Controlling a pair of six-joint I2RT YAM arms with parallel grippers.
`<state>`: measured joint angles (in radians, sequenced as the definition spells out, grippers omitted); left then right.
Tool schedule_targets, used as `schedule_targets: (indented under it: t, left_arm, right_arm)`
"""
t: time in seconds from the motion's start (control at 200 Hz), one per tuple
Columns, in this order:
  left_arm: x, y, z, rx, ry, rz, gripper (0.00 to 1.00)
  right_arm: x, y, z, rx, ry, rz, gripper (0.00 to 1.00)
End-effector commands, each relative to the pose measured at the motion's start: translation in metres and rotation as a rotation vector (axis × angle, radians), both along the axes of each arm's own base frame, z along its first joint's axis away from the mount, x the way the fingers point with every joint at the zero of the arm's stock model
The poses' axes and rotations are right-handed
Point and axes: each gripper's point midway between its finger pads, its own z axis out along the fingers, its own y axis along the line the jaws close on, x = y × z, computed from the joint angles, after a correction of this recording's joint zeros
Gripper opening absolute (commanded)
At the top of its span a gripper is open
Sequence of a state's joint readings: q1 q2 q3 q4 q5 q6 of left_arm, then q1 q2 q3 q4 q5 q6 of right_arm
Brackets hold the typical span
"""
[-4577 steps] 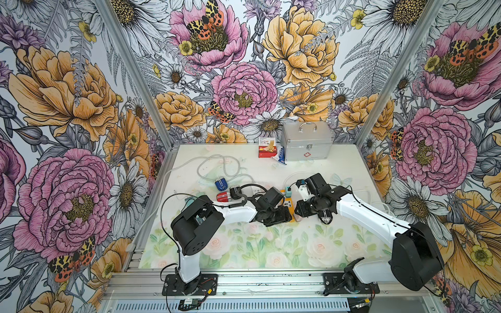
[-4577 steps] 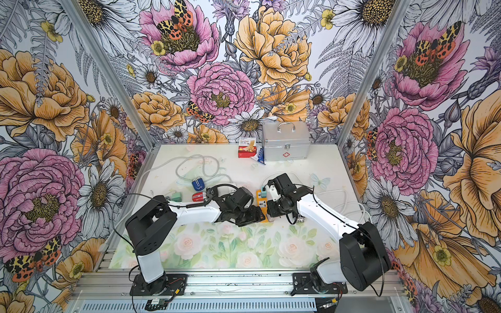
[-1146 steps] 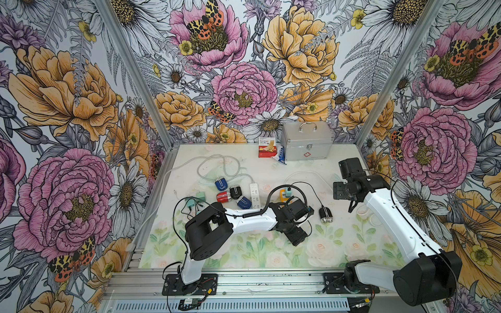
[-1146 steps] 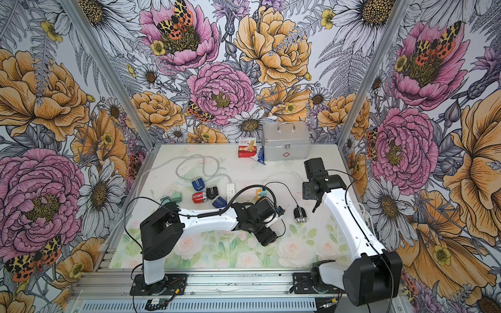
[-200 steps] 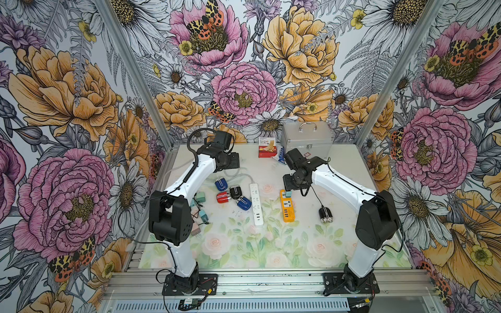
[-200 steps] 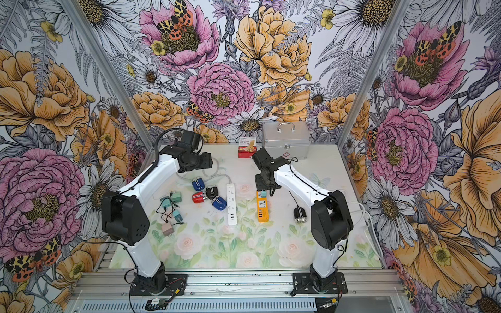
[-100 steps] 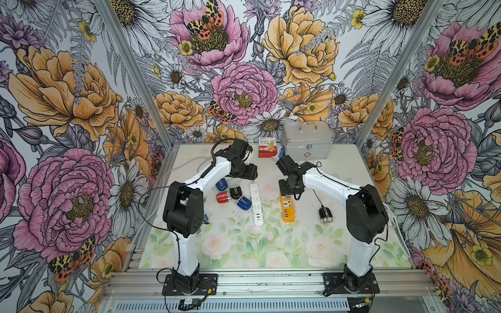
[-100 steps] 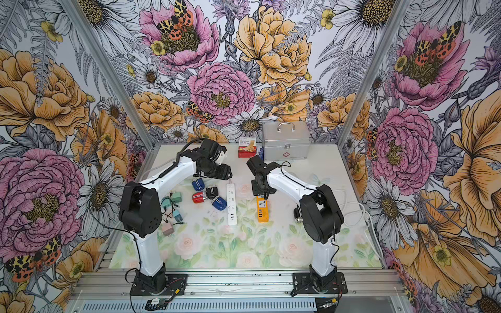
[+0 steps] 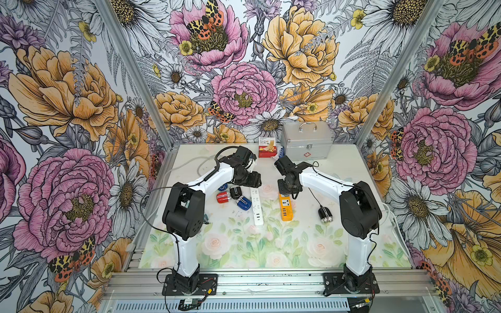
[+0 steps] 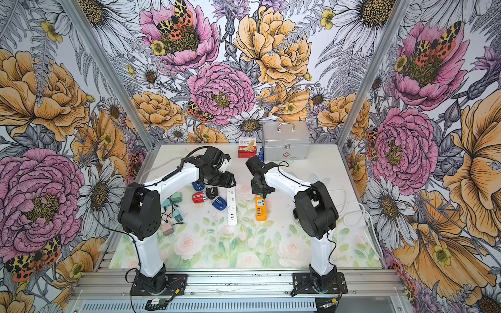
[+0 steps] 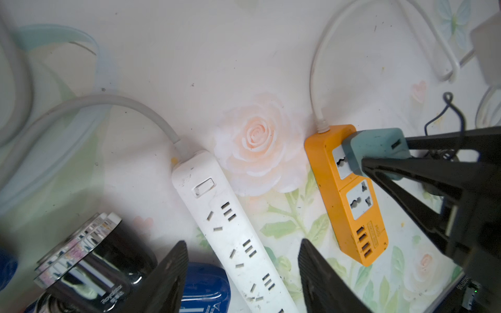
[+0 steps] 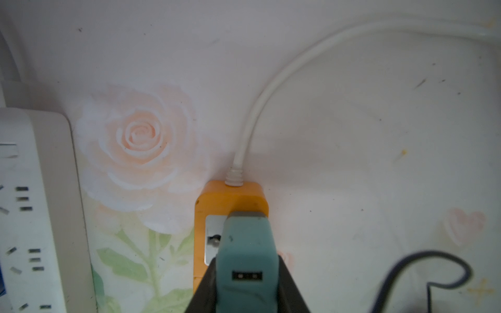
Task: Unplug the electric shaver
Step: Adjust the socket at the center of the board.
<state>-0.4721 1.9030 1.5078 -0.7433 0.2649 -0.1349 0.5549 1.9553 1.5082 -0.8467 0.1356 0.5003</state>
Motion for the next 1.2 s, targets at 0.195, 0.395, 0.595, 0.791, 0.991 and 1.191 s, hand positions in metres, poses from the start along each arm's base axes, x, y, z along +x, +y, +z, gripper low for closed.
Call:
schedule_targets:
  t: [0.195, 0.395, 0.595, 0.791, 0.991, 1.191]
  left_arm:
    - [-0.020, -0.033, 0.024, -0.137, -0.049, -0.050, 0.67]
    - [-0.046, -0.054, 0.016, -0.100, -0.028, -0.028, 0.69]
    - [-0.072, -0.073, 0.019, -0.016, -0.101, 0.041, 0.73]
    - [-0.090, -0.085, 0.007, -0.025, -0.170, 0.113, 0.76]
    - [-0.103, -0.099, -0.007, -0.023, -0.234, 0.105, 0.79]
    - [-0.103, -0.111, -0.020, -0.092, -0.271, 0.085, 0.81]
  right_arm:
    - [0.020, -0.004, 0.016, 0.016, -0.067, -0.034, 0.21]
    - [0.024, -0.009, 0.022, 0.085, -0.054, -0.112, 0.19]
    - [0.023, -0.020, 0.020, 0.123, -0.037, -0.235, 0.17]
    - [0.019, -0.036, 0.003, 0.157, 0.029, -0.373, 0.13]
    - [0.017, -0.041, 0.006, 0.180, 0.035, -0.441, 0.13]
    - [0.014, -0.041, 0.001, 0.187, 0.056, -0.479, 0.13]
